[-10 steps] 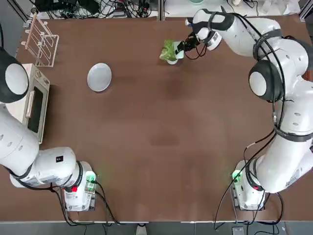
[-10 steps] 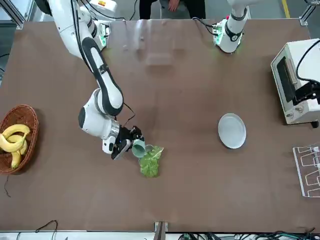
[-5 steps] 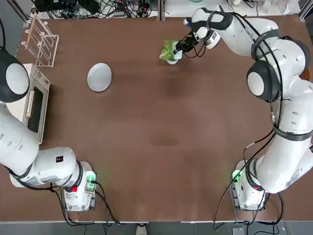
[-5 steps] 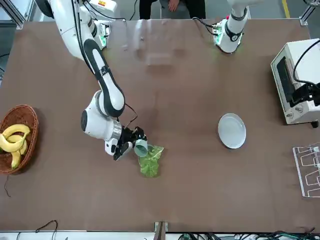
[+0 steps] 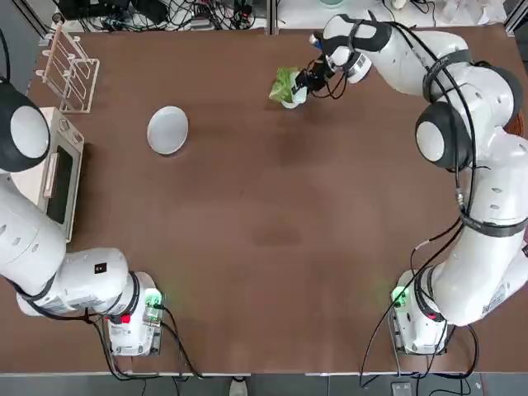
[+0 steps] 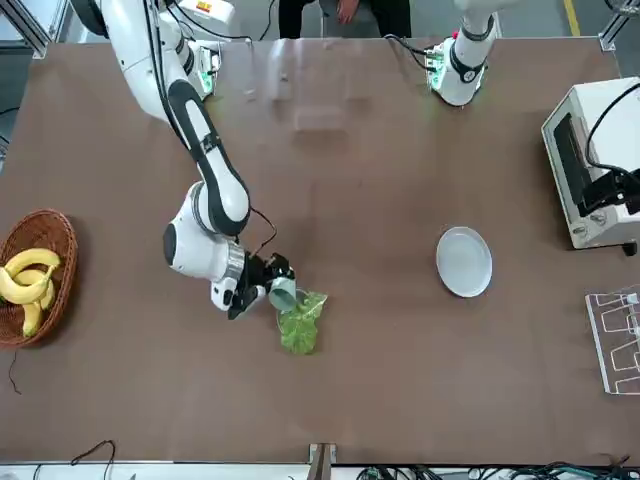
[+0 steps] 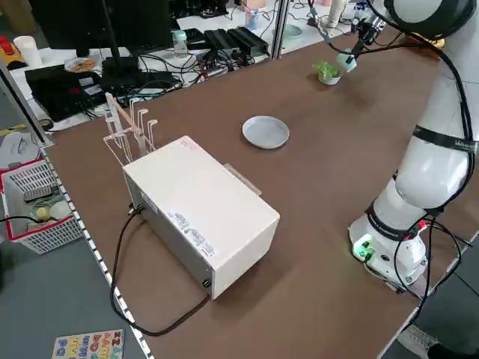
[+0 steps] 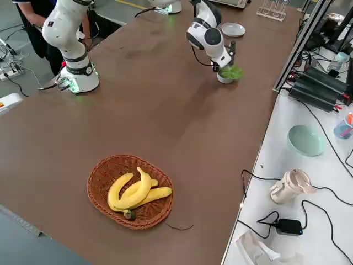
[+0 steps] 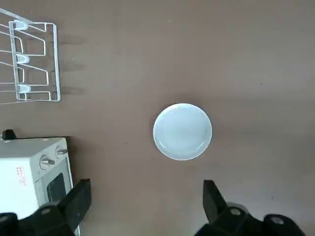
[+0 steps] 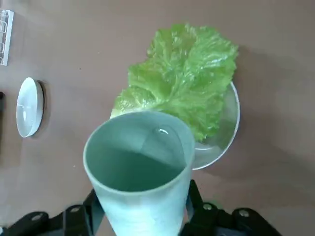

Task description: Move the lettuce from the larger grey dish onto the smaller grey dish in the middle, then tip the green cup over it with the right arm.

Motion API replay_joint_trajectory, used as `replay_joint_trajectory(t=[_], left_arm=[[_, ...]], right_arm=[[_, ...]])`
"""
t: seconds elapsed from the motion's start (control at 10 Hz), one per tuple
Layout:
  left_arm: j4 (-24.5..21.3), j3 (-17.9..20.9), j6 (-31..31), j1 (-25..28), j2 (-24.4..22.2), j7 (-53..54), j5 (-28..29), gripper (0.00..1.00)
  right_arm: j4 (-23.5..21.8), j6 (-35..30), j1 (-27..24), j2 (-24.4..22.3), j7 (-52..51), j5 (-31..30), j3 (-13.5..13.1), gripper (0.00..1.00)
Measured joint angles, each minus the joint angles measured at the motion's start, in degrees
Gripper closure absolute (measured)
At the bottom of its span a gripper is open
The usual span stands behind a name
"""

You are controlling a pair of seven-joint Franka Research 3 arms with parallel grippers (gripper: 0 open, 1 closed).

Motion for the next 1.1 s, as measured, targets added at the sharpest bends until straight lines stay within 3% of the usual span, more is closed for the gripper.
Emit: replay_joint_trajectory(t=[0.3, 0.6, 1.1], left_arm=[[0.0, 1.4, 0.0, -0.8, 0.0, 0.0, 0.0, 0.00], [0.0, 6.8, 0.0, -6.0, 0.0, 0.0, -0.6, 0.00], [0.0, 7.2, 0.0, -6.0, 0.0, 0.0, -1.1, 0.00]], right_arm=[[1.0, -1.7, 0.0, 0.5, 3.3, 0.0, 0.0, 0.31], [1.6, -2.5, 0.0, 0.7, 5.3, 0.0, -0.3, 0.31], [2.4, -4.3, 0.0, 0.8, 8.9, -0.4, -0.6, 0.31]])
